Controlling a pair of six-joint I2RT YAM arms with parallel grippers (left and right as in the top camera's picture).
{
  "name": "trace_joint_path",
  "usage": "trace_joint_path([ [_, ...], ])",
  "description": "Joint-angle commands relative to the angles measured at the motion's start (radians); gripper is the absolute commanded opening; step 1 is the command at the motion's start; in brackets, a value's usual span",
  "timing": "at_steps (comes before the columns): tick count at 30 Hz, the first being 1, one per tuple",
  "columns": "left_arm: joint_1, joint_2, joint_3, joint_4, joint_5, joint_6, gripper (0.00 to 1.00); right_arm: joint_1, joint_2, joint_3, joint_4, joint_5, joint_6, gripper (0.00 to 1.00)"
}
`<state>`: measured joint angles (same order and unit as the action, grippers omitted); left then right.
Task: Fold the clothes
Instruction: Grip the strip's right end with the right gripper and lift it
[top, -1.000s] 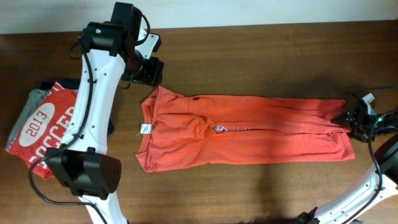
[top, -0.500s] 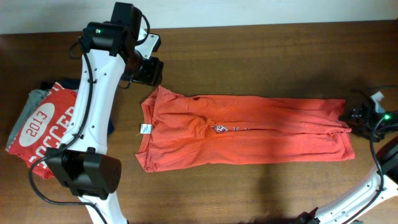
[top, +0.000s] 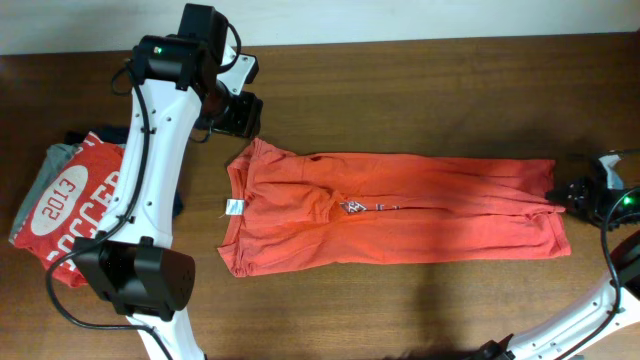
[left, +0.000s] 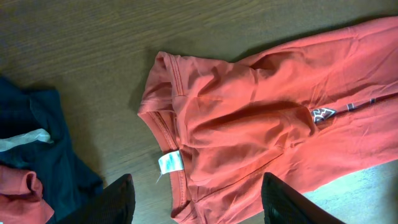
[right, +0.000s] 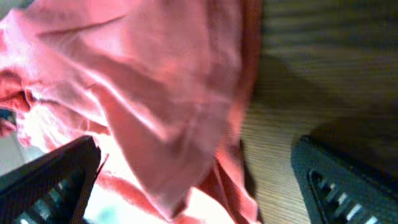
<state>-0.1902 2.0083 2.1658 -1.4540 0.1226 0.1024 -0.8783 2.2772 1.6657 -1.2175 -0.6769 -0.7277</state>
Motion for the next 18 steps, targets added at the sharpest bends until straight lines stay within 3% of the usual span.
trace_joint_path([
  [1, 0.003, -0.013, 0.013, 0.002, 0.0, 0.025, 0.65, 0.027, 0.086, -0.099, 0.034, 0.032, -0.098, 1.0],
  [7, 0.003, -0.013, 0.013, 0.002, 0.0, 0.027, 0.65, 0.027, 0.086, -0.179, 0.098, 0.026, -0.098, 0.99],
  [11, 0.003, -0.013, 0.013, 0.001, 0.0, 0.027, 0.65, 0.026, 0.086, -0.205, 0.162, 0.063, -0.007, 0.99],
  [18, 0.003, -0.013, 0.013, -0.005, 0.004, 0.027, 0.64, 0.026, 0.086, -0.209, 0.132, 0.084, 0.035, 0.99],
])
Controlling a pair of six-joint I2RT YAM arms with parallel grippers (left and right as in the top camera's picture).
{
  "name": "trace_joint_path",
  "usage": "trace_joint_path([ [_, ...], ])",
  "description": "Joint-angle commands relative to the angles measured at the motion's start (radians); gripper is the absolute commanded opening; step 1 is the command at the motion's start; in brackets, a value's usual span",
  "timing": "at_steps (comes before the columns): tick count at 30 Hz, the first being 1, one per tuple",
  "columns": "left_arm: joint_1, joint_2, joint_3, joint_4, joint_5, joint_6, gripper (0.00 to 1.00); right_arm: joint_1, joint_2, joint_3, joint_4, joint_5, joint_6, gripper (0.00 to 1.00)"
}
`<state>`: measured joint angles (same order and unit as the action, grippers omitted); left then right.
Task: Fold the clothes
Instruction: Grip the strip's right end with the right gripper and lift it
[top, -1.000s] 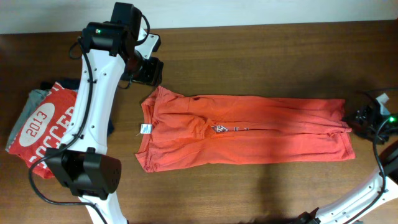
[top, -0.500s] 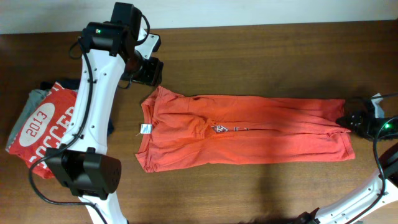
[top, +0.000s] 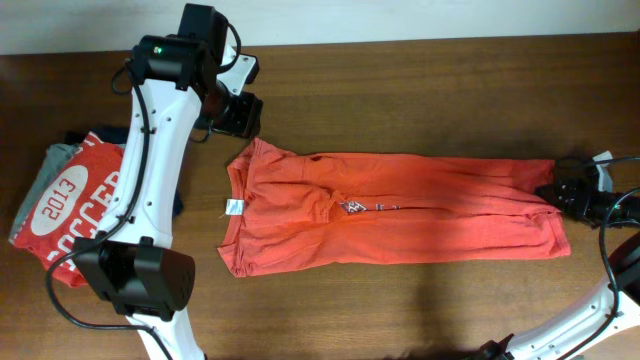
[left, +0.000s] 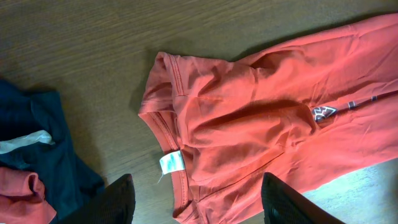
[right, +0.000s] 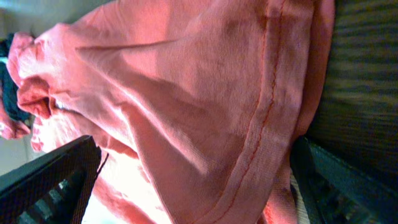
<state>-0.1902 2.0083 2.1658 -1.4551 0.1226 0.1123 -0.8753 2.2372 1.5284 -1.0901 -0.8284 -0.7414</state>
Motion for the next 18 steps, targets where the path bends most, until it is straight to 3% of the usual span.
trace_joint_path([
  [1, 0.003, -0.013, 0.013, -0.004, 0.004, 0.017, 0.64, 0.023, 0.126, -0.072, -0.005, 0.235, 0.05, 1.0],
  [8, 0.003, -0.013, 0.013, -0.02, 0.003, 0.017, 0.64, 0.023, 0.126, -0.072, -0.06, 0.238, 0.096, 0.95],
  [15, 0.003, -0.013, 0.013, -0.019, 0.003, 0.017, 0.64, 0.023, 0.126, -0.079, -0.099, 0.256, 0.139, 0.81],
  [18, 0.003, -0.013, 0.013, -0.019, 0.003, 0.017, 0.64, 0.022, 0.126, -0.079, -0.057, 0.343, 0.245, 0.73],
])
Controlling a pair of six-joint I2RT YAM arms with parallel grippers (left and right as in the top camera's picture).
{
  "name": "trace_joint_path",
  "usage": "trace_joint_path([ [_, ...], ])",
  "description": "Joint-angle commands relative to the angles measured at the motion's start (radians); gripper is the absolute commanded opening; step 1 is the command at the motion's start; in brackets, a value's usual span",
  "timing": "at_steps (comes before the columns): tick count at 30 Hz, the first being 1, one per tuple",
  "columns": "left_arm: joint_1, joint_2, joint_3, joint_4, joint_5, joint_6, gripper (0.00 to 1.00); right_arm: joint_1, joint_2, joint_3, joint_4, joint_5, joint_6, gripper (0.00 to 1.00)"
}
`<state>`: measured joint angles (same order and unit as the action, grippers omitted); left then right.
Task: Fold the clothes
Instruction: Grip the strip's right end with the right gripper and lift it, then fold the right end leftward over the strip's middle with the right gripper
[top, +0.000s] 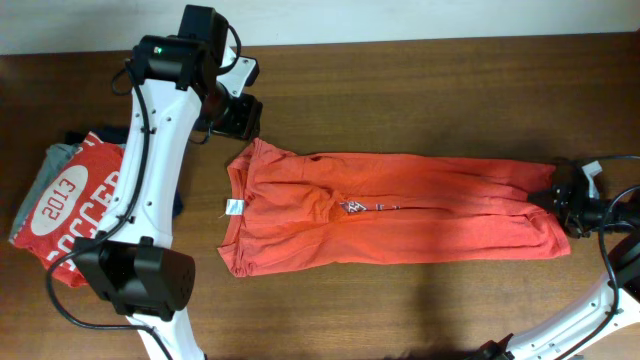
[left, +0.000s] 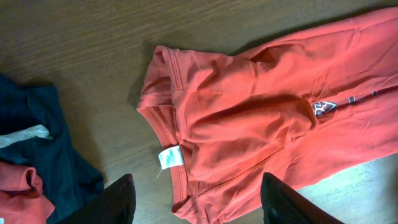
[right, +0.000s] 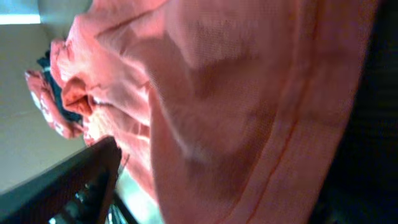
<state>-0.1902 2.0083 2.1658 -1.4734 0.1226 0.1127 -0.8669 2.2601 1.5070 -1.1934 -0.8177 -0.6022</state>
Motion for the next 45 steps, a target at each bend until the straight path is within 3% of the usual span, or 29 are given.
trace_joint_path([
  [1, 0.003, -0.013, 0.013, -0.001, 0.004, 0.016, 0.64, 0.013, 0.103, -0.058, 0.059, 0.353, 0.137, 0.68],
  [9, 0.003, -0.013, 0.013, -0.002, 0.005, 0.016, 0.64, -0.029, 0.101, 0.034, 0.066, 0.388, 0.3, 0.31],
  [17, 0.003, -0.013, 0.013, -0.002, 0.01, 0.017, 0.61, -0.021, 0.074, 0.216, -0.015, 0.322, 0.335, 0.06],
  [22, 0.009, -0.026, 0.013, -0.001, 0.011, 0.016, 0.56, 0.009, 0.029, 0.295, -0.014, 0.34, 0.383, 0.04],
  [32, 0.104, -0.116, 0.1, -0.002, 0.011, 0.005, 0.6, 0.117, -0.137, 0.458, -0.093, 0.414, 0.448, 0.04],
  [39, 0.178, -0.187, 0.154, 0.002, 0.011, 0.005, 0.64, 0.32, -0.322, 0.489, -0.148, 0.583, 0.518, 0.04],
  [45, 0.216, -0.215, 0.161, 0.006, 0.011, 0.006, 0.65, 0.59, -0.359, 0.489, -0.186, 0.703, 0.595, 0.04],
])
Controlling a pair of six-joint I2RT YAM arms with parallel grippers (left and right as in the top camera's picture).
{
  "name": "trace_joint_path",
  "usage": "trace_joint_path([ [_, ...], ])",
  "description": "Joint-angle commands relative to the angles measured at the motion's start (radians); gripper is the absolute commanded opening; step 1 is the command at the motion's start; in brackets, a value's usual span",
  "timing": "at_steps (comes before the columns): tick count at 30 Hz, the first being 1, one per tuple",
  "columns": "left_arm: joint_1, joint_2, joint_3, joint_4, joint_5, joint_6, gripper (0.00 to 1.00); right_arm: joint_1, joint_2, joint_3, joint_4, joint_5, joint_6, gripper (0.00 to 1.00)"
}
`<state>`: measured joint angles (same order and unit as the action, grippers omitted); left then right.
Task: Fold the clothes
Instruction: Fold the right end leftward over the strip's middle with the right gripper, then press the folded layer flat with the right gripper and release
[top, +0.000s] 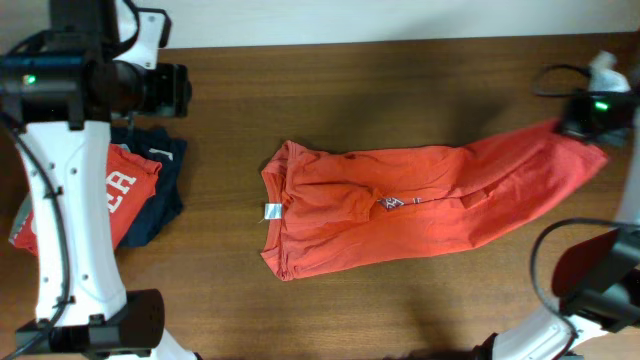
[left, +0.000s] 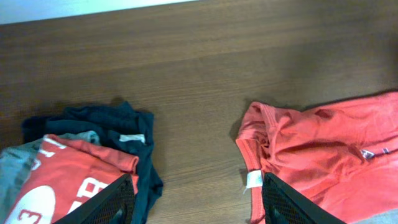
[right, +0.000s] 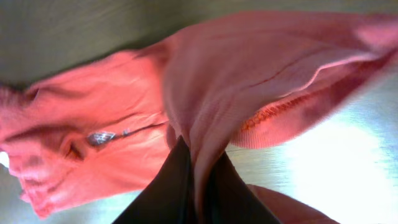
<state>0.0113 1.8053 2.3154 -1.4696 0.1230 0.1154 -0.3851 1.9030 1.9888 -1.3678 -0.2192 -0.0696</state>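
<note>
Orange trousers (top: 390, 205) lie across the middle of the wooden table, waistband to the left with a white label (top: 270, 211). Their leg ends rise off the table at the far right, where my right gripper (top: 588, 128) is shut on them. In the right wrist view the fingers (right: 214, 186) pinch a fold of orange cloth (right: 249, 74), and the rest of the trousers hangs below. My left gripper (top: 170, 90) is open and empty, high at the far left. Its view shows the waistband (left: 261, 134) to the right of the fingers.
A pile of clothes sits at the table's left edge: a red shirt with white print (top: 112, 195) on a dark blue garment (top: 162, 195), also seen as the red shirt (left: 68, 180) and the blue garment (left: 109, 121). The wall edge runs along the back.
My right gripper has shut on the leg ends and now holds them raised at the far right. The trousers have shifted to the right. My left gripper has moved from the waistband to the far left.
The trousers lay flat, my left gripper open above the waistband and my right gripper open just beyond the leg ends. The right gripper then stood closer, its fingers around the hem. Now it grips the hem raised, and the left arm has drawn back over the pile.
</note>
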Motion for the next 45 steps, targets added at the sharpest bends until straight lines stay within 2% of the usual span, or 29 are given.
trace_joint_path([
  [1, 0.019, -0.013, 0.011, 0.002, 0.011, 0.003, 0.65, 0.158, 0.0, 0.007, -0.017, 0.133, 0.077, 0.04],
  [8, 0.051, -0.016, 0.011, 0.002, 0.011, 0.003, 0.66, 0.517, 0.006, 0.006, -0.006, 0.323, 0.186, 0.04],
  [14, 0.055, -0.016, 0.011, 0.002, 0.011, 0.003, 0.65, 0.753, 0.058, 0.004, 0.01, 0.331, 0.23, 0.04],
  [17, 0.055, -0.016, 0.011, 0.002, 0.011, 0.003, 0.65, 0.825, 0.103, 0.004, 0.03, 0.329, 0.245, 0.04],
  [27, 0.055, -0.016, 0.011, 0.002, 0.011, 0.003, 0.65, 0.965, 0.246, 0.004, 0.072, 0.29, 0.27, 0.04],
  [34, 0.055, -0.016, 0.011, 0.001, 0.011, 0.003, 0.65, 1.013, 0.258, 0.004, 0.119, 0.205, 0.315, 0.04],
  [45, 0.055, -0.016, 0.011, -0.001, 0.011, 0.003, 0.65, 1.054, 0.258, 0.004, 0.105, 0.126, 0.345, 0.04],
])
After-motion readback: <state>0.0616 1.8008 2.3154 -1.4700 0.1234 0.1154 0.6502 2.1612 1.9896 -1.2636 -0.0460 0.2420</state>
